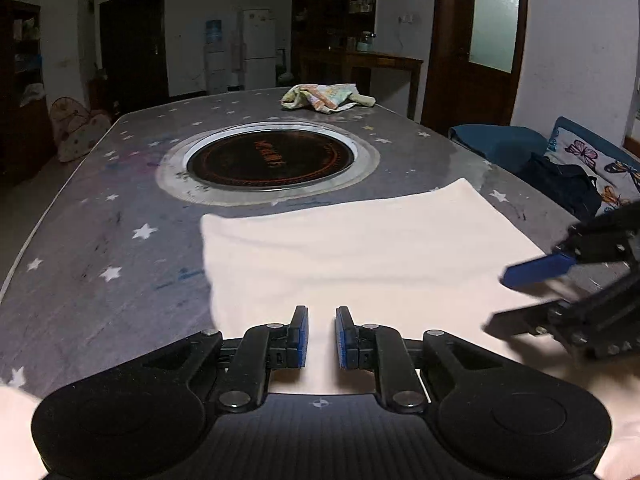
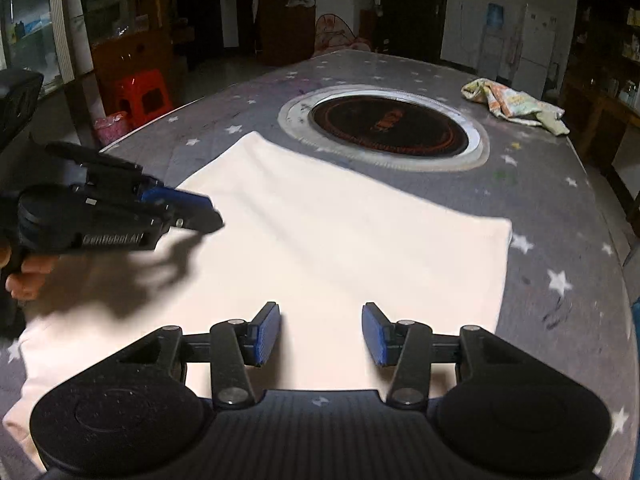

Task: Fold clothes

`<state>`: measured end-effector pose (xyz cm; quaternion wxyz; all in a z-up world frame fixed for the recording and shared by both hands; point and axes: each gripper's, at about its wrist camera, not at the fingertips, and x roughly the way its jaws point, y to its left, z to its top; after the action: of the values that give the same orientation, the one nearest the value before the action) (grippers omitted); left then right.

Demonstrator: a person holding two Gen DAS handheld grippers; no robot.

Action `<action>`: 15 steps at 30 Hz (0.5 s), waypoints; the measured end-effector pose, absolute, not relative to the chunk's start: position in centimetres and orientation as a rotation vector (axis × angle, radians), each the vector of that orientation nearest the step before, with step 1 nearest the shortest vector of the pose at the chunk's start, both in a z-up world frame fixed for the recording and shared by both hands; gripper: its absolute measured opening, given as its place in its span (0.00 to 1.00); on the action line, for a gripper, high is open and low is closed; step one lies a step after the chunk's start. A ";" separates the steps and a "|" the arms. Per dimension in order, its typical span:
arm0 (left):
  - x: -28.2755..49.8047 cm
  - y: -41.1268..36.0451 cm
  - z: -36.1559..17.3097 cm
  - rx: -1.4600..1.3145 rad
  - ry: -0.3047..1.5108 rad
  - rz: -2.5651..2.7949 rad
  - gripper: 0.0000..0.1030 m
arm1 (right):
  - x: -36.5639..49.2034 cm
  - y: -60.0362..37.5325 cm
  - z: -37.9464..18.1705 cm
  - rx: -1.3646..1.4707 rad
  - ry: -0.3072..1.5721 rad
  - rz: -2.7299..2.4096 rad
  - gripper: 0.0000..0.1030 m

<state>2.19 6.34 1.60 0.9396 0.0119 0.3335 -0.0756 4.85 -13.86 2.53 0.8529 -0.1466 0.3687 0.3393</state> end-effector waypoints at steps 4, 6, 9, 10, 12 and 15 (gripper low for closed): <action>1.4 6.9 1.6 0.043 0.671 -0.125 0.21 | 2.5 -15.2 2.7 -0.317 0.771 0.720 0.46; 1.2 7.0 1.6 0.043 0.670 -0.115 0.23 | 1.3 -16.0 2.7 -0.318 0.778 0.715 0.47; 0.9 6.8 1.8 0.045 0.672 -0.091 0.28 | -0.6 -17.7 2.6 -0.309 0.782 0.694 0.50; 0.7 6.8 2.0 0.038 0.675 -0.085 0.29 | -1.3 -18.5 2.8 -0.297 0.780 0.679 0.50; 0.1 6.6 2.5 0.016 0.673 -0.081 0.29 | -2.6 -20.0 3.3 -0.262 0.773 0.658 0.50; -1.5 5.7 3.6 -0.016 0.654 -0.129 0.30 | -4.5 -22.0 4.0 -0.206 0.755 0.632 0.50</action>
<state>-1.47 5.66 3.56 0.9449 -0.0076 0.3211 -0.0632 -4.46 -21.98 3.96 0.8761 -0.0988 0.3619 0.3029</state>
